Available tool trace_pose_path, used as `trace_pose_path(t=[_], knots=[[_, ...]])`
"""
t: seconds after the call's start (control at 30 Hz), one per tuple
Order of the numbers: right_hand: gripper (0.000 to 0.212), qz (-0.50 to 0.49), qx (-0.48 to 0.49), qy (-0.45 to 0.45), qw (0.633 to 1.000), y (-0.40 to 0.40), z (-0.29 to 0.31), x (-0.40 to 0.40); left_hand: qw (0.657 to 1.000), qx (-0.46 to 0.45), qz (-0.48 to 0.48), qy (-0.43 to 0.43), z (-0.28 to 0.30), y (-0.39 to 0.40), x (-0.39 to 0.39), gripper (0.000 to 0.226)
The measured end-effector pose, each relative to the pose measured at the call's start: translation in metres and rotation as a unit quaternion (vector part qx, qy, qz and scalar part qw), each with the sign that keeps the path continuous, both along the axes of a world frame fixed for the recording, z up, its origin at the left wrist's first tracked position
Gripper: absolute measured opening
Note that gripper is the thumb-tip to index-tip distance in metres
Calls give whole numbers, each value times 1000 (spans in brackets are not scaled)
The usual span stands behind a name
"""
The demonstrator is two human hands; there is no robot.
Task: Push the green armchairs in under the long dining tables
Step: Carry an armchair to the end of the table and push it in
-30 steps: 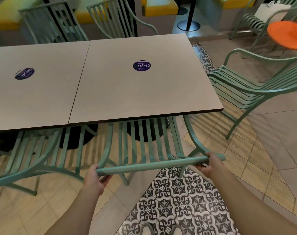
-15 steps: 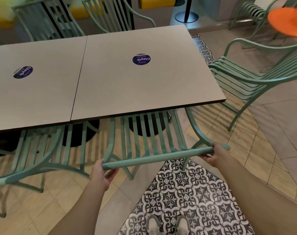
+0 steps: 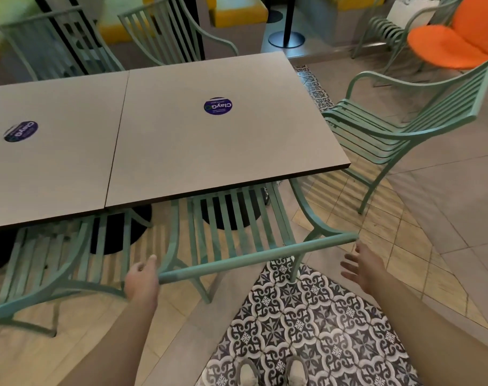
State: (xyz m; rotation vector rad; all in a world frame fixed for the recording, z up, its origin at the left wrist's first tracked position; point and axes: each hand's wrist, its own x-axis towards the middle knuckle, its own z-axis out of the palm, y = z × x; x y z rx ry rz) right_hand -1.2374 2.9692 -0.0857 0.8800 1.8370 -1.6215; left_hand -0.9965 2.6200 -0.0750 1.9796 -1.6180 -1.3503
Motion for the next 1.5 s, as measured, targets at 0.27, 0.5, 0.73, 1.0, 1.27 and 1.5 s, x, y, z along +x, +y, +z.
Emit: trace_pose_path(t=[0.27,0.5,0.73,1.0,1.27,1.5], knots=[[46,181,253,114,943,98,6,-22,932,-160,-326,-8,64,38,-118,42],[52,268,356,212,870,204,39,-121,773,-306,-555,-20,100,143,-276,40],[57,360,436,287,773,305,82,-241,617,-390,-682,-43,112,319,-438,42],[55,383,471,352,712,377,110,-345,473,-447,-752,-105,122,469,-584,46],[54,417,483,360,680,413,96,-482,487,-429,-753,-111,88,540,-724,48],[55,453,470,364,664,427,100,-611,512,-412,-743,-127,84,574,-852,48]])
